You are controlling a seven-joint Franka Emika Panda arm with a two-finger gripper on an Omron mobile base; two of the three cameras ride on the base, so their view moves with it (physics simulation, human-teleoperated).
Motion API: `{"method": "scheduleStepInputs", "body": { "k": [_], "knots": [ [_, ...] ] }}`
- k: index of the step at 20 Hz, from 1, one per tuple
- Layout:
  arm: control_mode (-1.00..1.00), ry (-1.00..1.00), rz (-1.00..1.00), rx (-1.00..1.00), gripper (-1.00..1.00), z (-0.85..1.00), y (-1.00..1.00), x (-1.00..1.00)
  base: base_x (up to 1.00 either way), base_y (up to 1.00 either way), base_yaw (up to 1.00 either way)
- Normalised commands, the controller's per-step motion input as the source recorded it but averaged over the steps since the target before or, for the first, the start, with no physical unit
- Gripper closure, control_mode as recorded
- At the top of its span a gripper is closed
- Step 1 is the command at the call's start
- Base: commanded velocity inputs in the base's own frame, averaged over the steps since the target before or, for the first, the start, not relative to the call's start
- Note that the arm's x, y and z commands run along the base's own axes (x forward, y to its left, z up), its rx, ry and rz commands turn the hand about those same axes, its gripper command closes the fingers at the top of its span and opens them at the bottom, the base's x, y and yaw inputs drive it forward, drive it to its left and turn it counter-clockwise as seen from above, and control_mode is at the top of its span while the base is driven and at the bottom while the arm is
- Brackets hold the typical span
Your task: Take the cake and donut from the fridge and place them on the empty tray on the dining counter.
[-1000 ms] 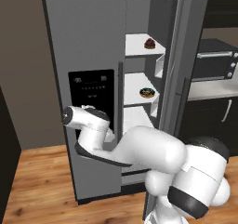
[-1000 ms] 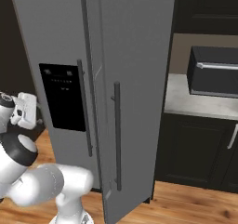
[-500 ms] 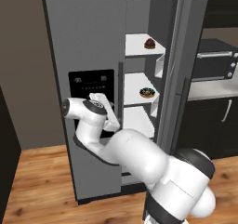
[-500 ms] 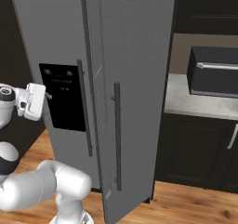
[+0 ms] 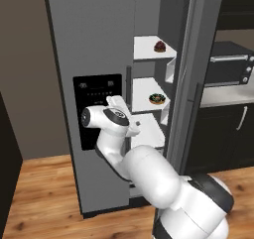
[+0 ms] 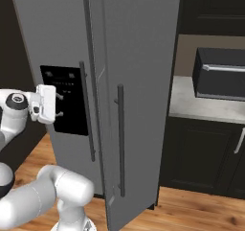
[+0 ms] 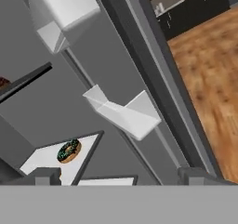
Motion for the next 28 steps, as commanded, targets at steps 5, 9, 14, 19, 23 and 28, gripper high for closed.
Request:
{"method": "scheduleStepInputs", "body": {
  "k": [5, 9, 14, 19, 23, 28],
  "knots": [
    [-1.0, -0.06, -0.04, 0.0, 1.0, 0.0, -0.06, 0.35, 0.0, 0.0, 0.0],
    [-1.0, -0.07, -0.06, 0.0, 1.0, 0.0, -0.03, 0.44, 0.0, 0.0, 0.0],
    [-1.0, -0.13, -0.1, 0.0, 1.0, 0.0, -0.21, 0.33, 0.0, 0.0, 0.0],
    [-1.0, -0.14, -0.1, 0.0, 1.0, -0.01, -0.3, 0.22, 0.0, 0.0, 0.0],
    [-1.0, -0.15, -0.16, 0.0, 1.0, -0.08, -0.35, 0.11, 0.0, 0.0, 0.0],
    [-1.0, -0.17, -0.24, 0.0, 1.0, -0.14, -0.39, 0.0, 0.0, 0.0, 0.0]
  ]
}}
